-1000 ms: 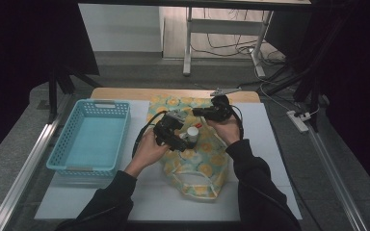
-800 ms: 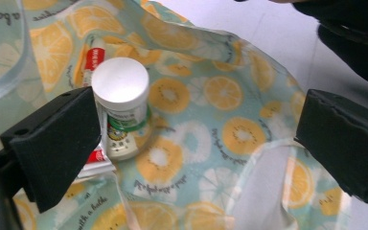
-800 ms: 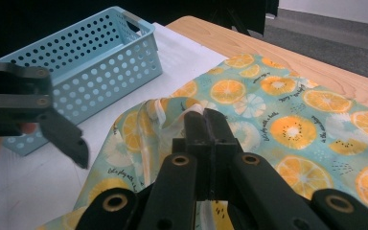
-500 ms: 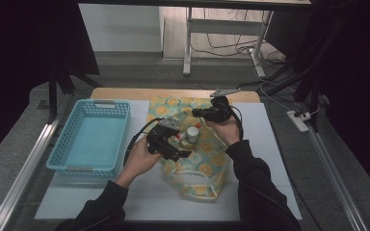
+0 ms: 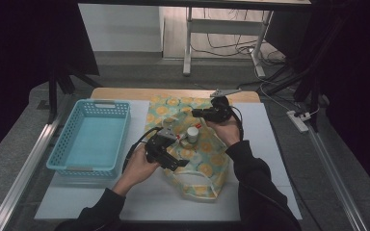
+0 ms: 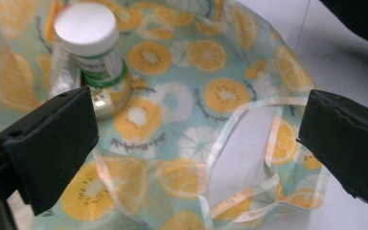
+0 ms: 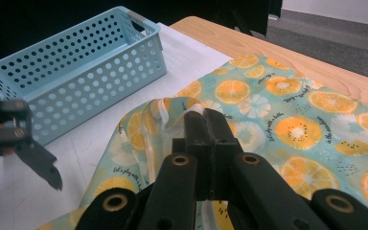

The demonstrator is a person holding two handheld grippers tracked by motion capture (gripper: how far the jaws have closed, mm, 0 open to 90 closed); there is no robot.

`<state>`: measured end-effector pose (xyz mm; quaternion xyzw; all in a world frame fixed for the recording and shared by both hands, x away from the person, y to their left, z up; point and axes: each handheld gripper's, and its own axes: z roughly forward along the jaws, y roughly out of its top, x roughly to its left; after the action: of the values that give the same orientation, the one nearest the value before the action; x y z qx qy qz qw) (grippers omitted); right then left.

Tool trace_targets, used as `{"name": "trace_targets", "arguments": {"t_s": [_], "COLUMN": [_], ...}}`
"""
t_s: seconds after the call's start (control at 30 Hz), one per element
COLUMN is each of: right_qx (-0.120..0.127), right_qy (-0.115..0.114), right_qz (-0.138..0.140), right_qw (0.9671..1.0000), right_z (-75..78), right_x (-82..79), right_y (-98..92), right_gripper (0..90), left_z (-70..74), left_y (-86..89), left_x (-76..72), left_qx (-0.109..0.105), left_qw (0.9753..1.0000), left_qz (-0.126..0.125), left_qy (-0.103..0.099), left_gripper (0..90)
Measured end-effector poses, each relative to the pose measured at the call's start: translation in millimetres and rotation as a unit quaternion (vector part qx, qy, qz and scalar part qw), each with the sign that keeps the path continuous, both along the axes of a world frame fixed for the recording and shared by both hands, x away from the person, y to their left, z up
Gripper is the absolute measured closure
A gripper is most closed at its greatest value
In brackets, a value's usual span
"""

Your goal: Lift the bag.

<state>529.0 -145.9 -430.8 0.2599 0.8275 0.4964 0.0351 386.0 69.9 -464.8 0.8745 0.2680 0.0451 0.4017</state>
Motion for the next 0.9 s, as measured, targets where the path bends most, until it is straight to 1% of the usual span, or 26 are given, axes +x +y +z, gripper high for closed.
{"name": "trace_targets", "arguments": {"t_s": [0.13,0.2,0.23,0.3,0.4,0.47,0.57,0.63,0.7,0.8,0.9], "right_qx": [0.000,0.000,-0.001,-0.002,-0.001,-0.001,-0.002,-0.002,-0.003,-0.002,-0.002], "right_qy": [0.000,0.000,0.000,0.000,0.000,0.001,0.002,0.002,0.002,0.004,0.004], "right_qz": [0.001,0.001,0.001,0.001,0.002,0.002,0.003,0.003,0.003,0.002,0.002], "right_qw": [1.0000,1.0000,1.0000,1.0000,1.0000,1.0000,1.0000,1.0000,1.0000,1.0000,1.0000], "right_z": [0.1,-0.2,-0.3,-0.5,-1.2,-1.6,-2.5,-3.5,-4.4,-5.1,-4.9], "right_x": [-0.5,-0.5,-0.6,-0.7,-0.6,-0.7,-1.0,-1.0,-0.9,-0.9,-0.9], "right_y": [-0.4,-0.4,-0.4,-0.1,0.4,0.8,1.3,1.7,1.7,1.6,1.4], "right_gripper": [90.0,90.0,90.0,90.0,90.0,90.0,90.0,90.0,90.0,90.0,90.0], "left_z": [-10.6,-16.8,-19.5,-25.3,-32.9,-37.7,-44.6,-49.6,-55.3,-63.5,-69.5], "left_y": [-7.6,-11.8,-13.2,-17.1,-23.6,-27.2,-30.7,-32.2,-32.8,-33.0,-33.4], "left_x": [-1.7,-1.6,-0.8,0.1,0.9,1.7,4.3,6.2,8.5,11.1,12.3], "left_qx": [0.013,0.020,0.026,0.030,0.043,0.047,0.058,0.065,0.070,0.081,0.089], "left_qw": [0.9998,0.9997,0.9994,0.9992,0.9986,0.9982,0.9974,0.9970,0.9967,0.9958,0.9951], "left_qz": [-0.016,-0.017,-0.023,-0.027,-0.032,-0.037,-0.043,-0.040,-0.039,-0.038,-0.038], "left_qy": [0.003,-0.002,-0.004,-0.002,-0.002,0.004,0.009,0.010,0.016,0.020,0.019], "left_gripper": [0.0,0.0,0.0,0.0,0.0,0.0,0.0,0.2,0.7,1.1,1.8]}}
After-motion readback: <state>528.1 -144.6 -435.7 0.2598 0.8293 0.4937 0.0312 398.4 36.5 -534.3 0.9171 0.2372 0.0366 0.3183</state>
